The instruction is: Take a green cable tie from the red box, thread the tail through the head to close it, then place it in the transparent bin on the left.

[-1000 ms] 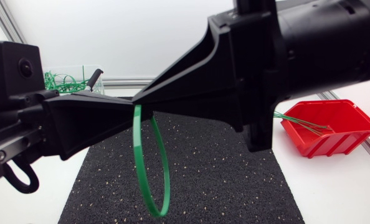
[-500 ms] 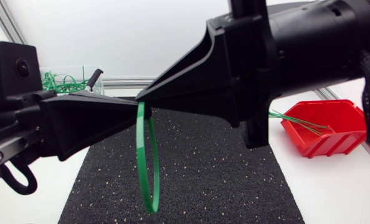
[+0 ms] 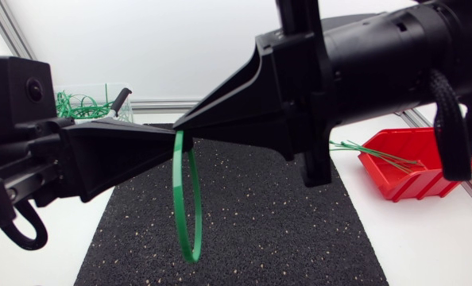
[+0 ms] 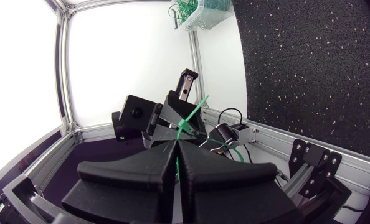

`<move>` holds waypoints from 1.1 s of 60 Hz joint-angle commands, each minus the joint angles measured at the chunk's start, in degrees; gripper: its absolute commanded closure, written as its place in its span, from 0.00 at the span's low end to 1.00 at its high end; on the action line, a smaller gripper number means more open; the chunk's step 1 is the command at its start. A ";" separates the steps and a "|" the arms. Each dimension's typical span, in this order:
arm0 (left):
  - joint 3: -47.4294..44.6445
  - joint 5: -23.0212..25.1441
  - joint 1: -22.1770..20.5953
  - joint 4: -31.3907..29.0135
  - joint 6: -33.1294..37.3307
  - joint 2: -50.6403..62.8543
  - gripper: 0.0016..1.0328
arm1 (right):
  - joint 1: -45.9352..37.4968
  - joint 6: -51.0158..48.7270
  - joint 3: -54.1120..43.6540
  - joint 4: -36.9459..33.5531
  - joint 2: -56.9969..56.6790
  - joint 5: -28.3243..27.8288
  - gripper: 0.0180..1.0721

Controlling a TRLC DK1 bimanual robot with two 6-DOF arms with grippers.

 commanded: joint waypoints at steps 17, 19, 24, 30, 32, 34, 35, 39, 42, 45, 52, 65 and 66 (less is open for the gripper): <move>0.06 1.88 -0.90 1.76 0.60 -2.59 0.97 | -2.30 0.24 -2.87 0.53 3.57 2.17 0.95; 0.06 1.70 -0.90 1.76 0.60 -2.59 0.97 | -2.21 0.06 -2.78 0.44 3.57 2.26 0.95; -0.11 1.44 -0.90 1.67 0.95 -2.41 0.97 | -1.68 -0.47 -2.69 0.27 2.86 2.34 0.94; -0.11 1.26 -0.90 0.88 2.01 -2.15 0.97 | -0.98 -0.73 -2.25 -0.17 1.81 2.70 0.94; -0.11 1.26 -0.90 0.79 2.01 -2.15 0.97 | -0.80 -0.90 -2.08 -0.44 1.63 2.70 0.94; -0.11 1.26 -0.90 0.79 2.01 -2.06 0.97 | -0.80 -1.17 -1.99 -0.70 1.46 2.87 0.94; -0.20 1.26 -0.90 0.79 2.01 -2.06 0.97 | -0.71 -1.17 -1.99 -0.70 1.37 2.87 0.94; -0.29 1.18 -0.63 0.79 2.18 -1.89 0.97 | -0.63 -1.26 -1.90 -0.96 0.93 3.05 0.94; -0.29 1.18 -0.37 0.79 2.27 -1.53 0.97 | -0.36 -1.34 -1.64 -1.14 0.67 3.05 0.94; -0.29 1.26 0.07 0.79 2.45 -1.18 0.97 | 0.25 -1.34 -1.46 -1.40 0.40 3.14 0.93; -0.29 1.26 0.51 0.79 2.53 -0.57 0.97 | 1.75 -1.78 -1.29 -2.11 -0.04 3.40 0.76; -0.20 1.18 0.51 0.79 2.53 -0.30 0.97 | 2.19 -2.84 -1.64 -2.90 -0.65 4.10 0.68; -0.20 1.18 0.51 0.79 2.53 -0.30 0.97 | 2.19 -2.84 -1.64 -2.90 -0.83 4.10 0.64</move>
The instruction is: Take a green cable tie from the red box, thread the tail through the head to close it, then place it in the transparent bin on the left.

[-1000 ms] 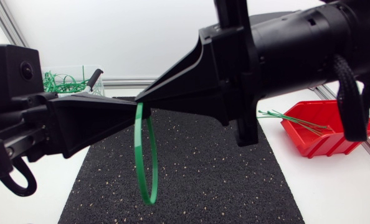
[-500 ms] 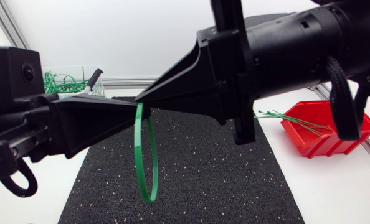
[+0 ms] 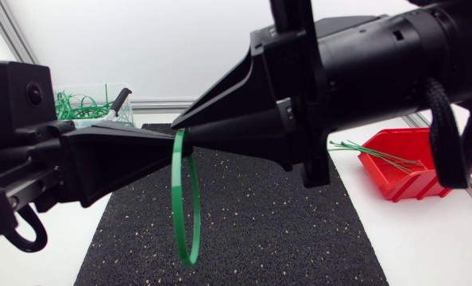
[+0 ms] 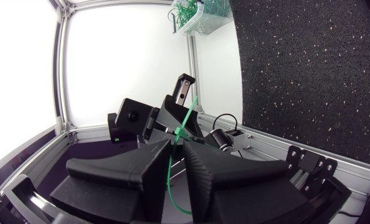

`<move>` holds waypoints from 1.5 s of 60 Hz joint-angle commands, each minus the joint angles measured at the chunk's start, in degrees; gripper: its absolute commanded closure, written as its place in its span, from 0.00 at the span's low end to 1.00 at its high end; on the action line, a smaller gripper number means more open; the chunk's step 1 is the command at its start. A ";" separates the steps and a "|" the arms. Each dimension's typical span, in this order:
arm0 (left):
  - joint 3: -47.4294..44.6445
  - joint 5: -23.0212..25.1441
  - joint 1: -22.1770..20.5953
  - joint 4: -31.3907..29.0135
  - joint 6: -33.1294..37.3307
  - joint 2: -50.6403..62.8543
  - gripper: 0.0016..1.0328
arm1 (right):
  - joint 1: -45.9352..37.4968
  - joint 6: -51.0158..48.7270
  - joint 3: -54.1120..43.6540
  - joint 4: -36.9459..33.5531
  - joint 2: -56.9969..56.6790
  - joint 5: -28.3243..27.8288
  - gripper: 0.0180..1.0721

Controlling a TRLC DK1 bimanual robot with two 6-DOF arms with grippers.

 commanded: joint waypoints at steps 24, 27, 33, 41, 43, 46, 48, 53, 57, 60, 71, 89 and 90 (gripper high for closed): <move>-0.02 0.61 0.11 1.71 1.99 0.90 0.97 | -0.86 -1.58 -1.29 -3.08 -1.60 0.89 0.58; -0.02 0.61 0.11 1.71 1.99 0.90 0.97 | -1.47 -1.66 -1.20 -2.90 -1.51 0.80 0.58; -0.11 0.61 0.11 1.71 2.08 0.90 0.97 | -2.26 -1.84 -0.41 -2.73 -1.51 0.71 0.58; -0.20 0.61 0.03 1.62 2.43 0.64 0.97 | -3.93 -2.02 0.21 -1.94 -0.02 0.63 0.58; -0.20 0.61 -0.06 1.54 2.43 0.55 0.97 | -4.46 -2.10 0.38 -1.85 0.60 0.45 0.58; -0.20 0.61 -0.15 1.62 2.52 0.55 0.97 | -4.73 -2.19 0.56 -1.50 1.39 0.36 0.58; -0.20 0.61 -0.15 1.54 2.61 0.55 0.97 | -4.73 -2.19 0.65 -1.15 1.92 0.36 0.58; -0.20 0.61 -0.15 1.36 2.87 0.73 0.97 | -4.73 -2.19 1.17 -0.53 3.15 0.27 0.59; -0.20 0.61 -0.15 1.18 3.05 0.73 0.97 | -4.46 -2.10 1.70 -0.44 3.59 0.19 0.59; -0.20 0.61 -0.15 1.18 3.05 0.73 0.97 | -4.11 -1.93 2.05 -0.44 3.59 0.27 0.59; -0.29 0.61 -0.15 1.18 3.49 0.99 0.97 | -2.79 -1.58 3.28 -0.79 3.06 0.54 0.60; -0.38 0.69 -0.06 1.18 3.93 1.43 0.97 | -1.65 -1.31 3.37 -1.15 3.76 0.80 0.73; -0.38 0.69 -0.06 1.18 3.93 1.43 0.97 | -1.65 -1.31 3.37 -1.15 3.76 0.89 0.73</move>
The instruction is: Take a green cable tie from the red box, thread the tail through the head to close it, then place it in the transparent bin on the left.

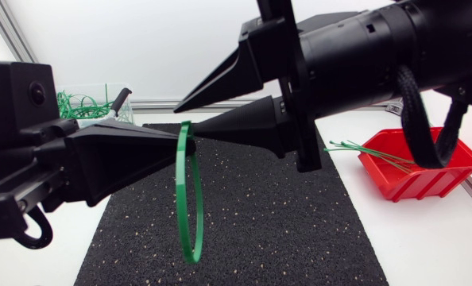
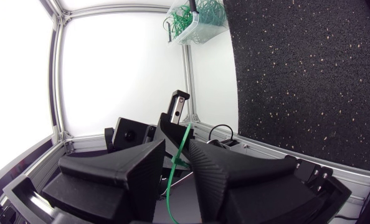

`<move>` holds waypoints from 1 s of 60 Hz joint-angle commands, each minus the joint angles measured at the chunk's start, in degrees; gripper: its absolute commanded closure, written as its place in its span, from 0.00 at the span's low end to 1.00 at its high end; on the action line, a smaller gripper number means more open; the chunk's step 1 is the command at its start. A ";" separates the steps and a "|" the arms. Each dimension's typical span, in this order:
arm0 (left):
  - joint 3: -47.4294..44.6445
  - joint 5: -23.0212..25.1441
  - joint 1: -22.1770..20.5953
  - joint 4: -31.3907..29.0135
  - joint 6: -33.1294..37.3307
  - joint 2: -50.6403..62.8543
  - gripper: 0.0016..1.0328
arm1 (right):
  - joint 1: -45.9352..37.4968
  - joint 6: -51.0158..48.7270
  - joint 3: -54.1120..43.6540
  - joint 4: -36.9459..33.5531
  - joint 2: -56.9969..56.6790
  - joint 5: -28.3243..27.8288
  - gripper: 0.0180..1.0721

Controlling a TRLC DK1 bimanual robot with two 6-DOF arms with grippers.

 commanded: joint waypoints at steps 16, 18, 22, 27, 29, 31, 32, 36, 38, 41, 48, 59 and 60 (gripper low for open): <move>-0.38 0.74 -0.15 0.55 1.06 0.18 0.97 | 0.45 0.17 0.24 0.30 1.52 0.58 0.89; -0.46 0.74 -0.15 0.55 1.06 0.09 0.97 | 0.19 0.17 0.15 0.48 1.43 0.67 0.91; -0.46 0.83 -0.15 0.46 1.06 -0.08 0.97 | 0.10 0.17 0.06 0.65 1.43 0.76 0.91; -0.55 0.83 -0.15 0.46 1.06 -0.26 0.97 | -0.08 0.17 -0.11 0.65 1.08 1.02 0.94; -0.55 0.92 -0.24 0.46 1.06 -0.26 0.97 | -0.08 0.17 -0.29 0.65 0.90 1.02 0.94; -0.55 0.92 -0.24 0.37 1.06 -0.26 0.97 | -0.08 0.26 -0.46 0.65 0.64 1.20 0.94; -0.55 0.92 -0.15 0.46 1.06 -0.26 0.97 | -0.08 0.26 -0.46 0.65 0.55 1.20 0.94; -0.55 1.00 -0.32 0.37 1.06 -0.43 0.97 | 0.10 0.00 -0.64 0.65 0.64 1.38 0.94; -0.55 1.00 -0.50 0.37 1.06 -0.52 0.97 | 0.01 -0.09 -0.73 0.74 0.72 1.38 0.94; -0.55 1.00 -0.76 0.20 1.06 -0.78 0.97 | -0.34 0.00 -0.73 0.83 0.90 1.38 0.94; -0.20 1.00 -1.47 -0.50 1.06 -1.31 0.97 | -1.13 0.09 -1.17 1.62 1.87 1.38 0.94; 0.85 0.92 -2.96 -2.09 0.98 -2.72 0.97 | -2.72 0.17 -2.31 3.02 4.77 1.38 0.94; 0.94 0.92 -3.14 -2.17 0.98 -2.81 0.97 | -2.80 0.17 -2.31 3.02 5.12 1.38 0.94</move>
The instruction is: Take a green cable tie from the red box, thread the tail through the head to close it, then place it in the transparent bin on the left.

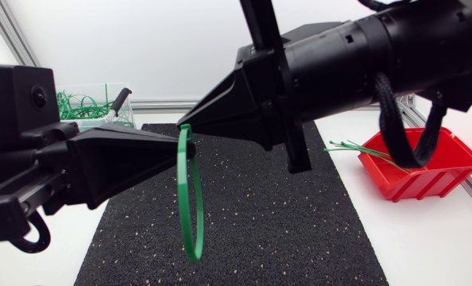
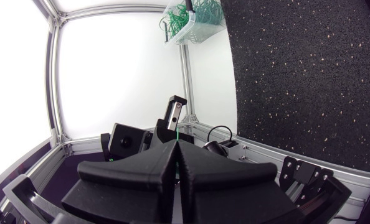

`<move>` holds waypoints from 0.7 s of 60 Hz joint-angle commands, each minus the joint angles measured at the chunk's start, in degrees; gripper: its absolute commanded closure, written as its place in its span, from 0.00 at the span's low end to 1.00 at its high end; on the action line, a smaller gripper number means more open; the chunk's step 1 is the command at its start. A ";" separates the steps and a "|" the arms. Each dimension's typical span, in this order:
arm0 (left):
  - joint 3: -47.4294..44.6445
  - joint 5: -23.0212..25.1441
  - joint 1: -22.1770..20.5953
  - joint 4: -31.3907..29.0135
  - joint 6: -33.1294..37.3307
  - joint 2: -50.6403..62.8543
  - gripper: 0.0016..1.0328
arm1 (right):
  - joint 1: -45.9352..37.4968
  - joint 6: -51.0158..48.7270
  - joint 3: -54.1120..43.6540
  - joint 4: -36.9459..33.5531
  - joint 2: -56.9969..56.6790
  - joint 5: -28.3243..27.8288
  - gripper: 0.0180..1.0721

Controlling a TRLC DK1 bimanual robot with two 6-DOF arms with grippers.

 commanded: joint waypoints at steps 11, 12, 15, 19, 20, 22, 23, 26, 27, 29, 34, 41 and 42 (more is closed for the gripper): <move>1.91 1.98 -2.84 -1.13 1.00 -3.03 0.97 | -2.22 0.09 -3.41 2.86 5.11 2.21 0.94; 1.91 1.98 -2.84 -1.13 1.00 -3.03 0.97 | -2.22 0.09 -3.67 2.94 5.20 2.30 0.94; 1.91 1.90 -2.92 -1.22 1.00 -3.03 0.97 | -2.13 0.17 -4.02 3.12 5.37 2.30 0.94; 1.65 1.46 -2.92 -1.22 1.00 -2.94 0.97 | -1.95 0.17 -4.29 3.21 4.93 2.30 0.94; 1.65 1.28 -2.84 -1.13 1.08 -2.94 0.97 | -1.86 0.17 -4.38 3.21 4.67 2.38 0.94; 1.56 1.28 -2.66 -1.13 1.08 -2.68 0.97 | -1.78 0.17 -4.38 3.12 3.97 2.56 0.94; 1.47 1.28 -2.48 -1.13 1.26 -2.41 0.97 | -1.78 0.17 -4.29 3.12 3.53 2.65 0.94; 1.38 1.28 -1.52 -1.13 1.70 -2.06 0.97 | -1.51 0.26 -4.02 2.86 2.30 2.65 0.94; 1.29 1.28 -1.08 -1.22 1.79 -1.80 0.97 | -1.34 0.26 -3.94 2.77 1.86 2.65 0.94; 1.21 1.37 -0.46 -1.13 1.96 -1.54 0.97 | -1.07 0.17 -3.67 2.42 1.15 2.65 0.94; 1.38 1.72 0.68 -1.57 2.05 -1.27 0.97 | 0.51 -1.32 -2.88 1.27 -0.25 2.56 0.66; 1.73 1.72 2.44 -2.01 2.58 -0.48 0.97 | 1.65 -5.54 -2.36 -1.19 -1.13 2.91 0.29; 1.91 1.72 2.70 -2.10 2.67 -0.39 0.97 | 1.65 -5.98 -2.36 -1.45 -1.22 3.35 0.28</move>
